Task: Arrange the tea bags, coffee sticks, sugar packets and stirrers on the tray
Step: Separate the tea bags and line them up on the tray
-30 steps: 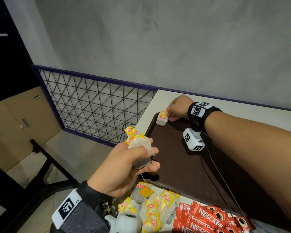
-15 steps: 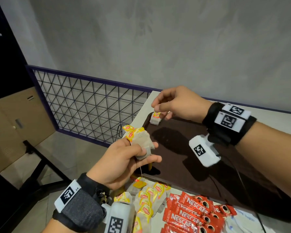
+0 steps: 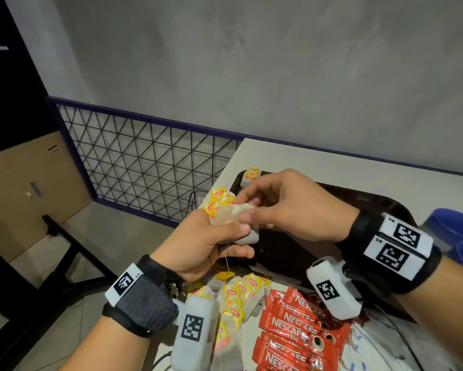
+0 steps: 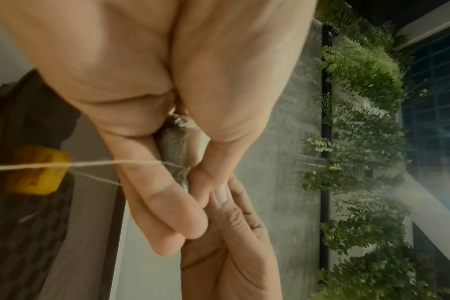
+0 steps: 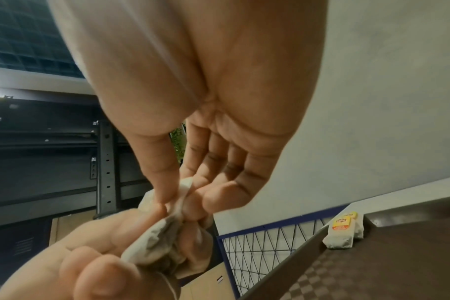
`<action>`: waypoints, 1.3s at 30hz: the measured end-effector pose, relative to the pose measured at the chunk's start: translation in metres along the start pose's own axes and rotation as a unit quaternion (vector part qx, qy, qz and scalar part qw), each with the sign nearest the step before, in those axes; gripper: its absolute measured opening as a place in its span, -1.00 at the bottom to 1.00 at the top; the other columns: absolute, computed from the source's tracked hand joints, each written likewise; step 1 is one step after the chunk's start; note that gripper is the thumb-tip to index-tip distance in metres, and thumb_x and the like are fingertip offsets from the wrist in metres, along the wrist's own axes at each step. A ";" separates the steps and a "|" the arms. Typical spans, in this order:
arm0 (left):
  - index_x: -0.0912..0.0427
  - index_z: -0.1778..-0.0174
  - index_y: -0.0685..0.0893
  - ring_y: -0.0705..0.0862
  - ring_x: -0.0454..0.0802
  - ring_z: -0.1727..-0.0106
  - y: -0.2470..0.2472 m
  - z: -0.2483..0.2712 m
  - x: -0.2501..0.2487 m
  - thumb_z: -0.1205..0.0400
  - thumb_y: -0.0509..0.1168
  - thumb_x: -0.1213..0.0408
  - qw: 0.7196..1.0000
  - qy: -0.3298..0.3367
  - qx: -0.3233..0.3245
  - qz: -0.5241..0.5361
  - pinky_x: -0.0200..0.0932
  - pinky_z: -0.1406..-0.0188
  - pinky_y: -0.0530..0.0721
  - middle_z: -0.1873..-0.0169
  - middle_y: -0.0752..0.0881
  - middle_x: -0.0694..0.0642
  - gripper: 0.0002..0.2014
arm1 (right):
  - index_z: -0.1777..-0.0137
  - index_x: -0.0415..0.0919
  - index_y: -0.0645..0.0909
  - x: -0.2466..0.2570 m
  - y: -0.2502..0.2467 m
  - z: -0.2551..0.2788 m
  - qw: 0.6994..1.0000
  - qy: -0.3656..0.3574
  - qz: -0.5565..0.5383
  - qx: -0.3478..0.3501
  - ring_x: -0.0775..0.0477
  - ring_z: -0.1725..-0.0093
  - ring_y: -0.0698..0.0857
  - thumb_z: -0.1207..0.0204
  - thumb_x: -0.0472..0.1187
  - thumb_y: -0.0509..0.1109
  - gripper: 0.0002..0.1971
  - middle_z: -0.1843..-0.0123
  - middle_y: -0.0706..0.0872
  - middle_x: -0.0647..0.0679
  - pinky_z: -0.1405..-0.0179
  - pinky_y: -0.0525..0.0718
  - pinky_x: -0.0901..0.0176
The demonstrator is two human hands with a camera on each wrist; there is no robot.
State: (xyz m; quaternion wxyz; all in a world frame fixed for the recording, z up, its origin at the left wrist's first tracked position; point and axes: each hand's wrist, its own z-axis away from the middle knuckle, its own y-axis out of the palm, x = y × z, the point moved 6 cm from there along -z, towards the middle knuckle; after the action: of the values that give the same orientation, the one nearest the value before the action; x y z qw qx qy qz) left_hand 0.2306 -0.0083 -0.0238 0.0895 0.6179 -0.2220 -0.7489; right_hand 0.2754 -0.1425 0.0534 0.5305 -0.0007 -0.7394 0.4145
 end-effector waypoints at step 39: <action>0.17 -0.07 0.87 0.63 0.04 0.40 -0.006 -0.002 -0.012 -0.49 0.52 0.21 0.992 0.099 -0.034 -0.072 -0.28 0.54 0.59 0.21 0.75 0.23 -0.74 | -0.20 -0.11 0.79 0.017 -0.027 0.020 0.997 -0.063 -0.031 -0.028 -0.27 0.09 0.74 -0.51 -0.51 0.57 -0.64 0.04 0.79 -0.28 -0.12 0.79 0.01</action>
State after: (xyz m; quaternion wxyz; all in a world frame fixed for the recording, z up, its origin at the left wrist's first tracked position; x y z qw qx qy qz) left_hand 0.2359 0.0019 -0.0162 0.0779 0.7000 -0.1418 -0.6955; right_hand 0.2638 -0.1652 0.0819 0.4955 0.0333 -0.7822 0.3762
